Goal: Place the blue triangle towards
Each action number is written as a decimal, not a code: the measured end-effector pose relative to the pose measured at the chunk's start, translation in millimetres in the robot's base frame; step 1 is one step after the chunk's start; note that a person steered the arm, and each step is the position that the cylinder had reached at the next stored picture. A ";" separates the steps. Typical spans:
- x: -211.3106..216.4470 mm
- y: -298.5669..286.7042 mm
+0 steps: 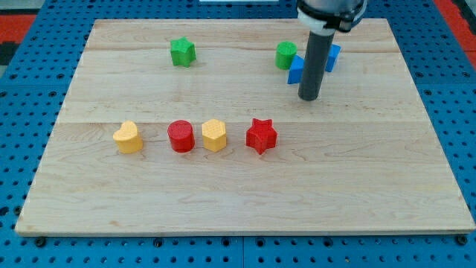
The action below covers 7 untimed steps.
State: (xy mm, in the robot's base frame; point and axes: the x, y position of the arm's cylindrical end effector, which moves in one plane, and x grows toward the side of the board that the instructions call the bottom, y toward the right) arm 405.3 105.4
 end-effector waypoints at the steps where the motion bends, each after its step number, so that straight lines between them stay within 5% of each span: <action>1: 5.6 8.8; 3: -27.9 -55.6; 7: -60.5 -0.6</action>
State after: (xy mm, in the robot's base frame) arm 344.9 104.8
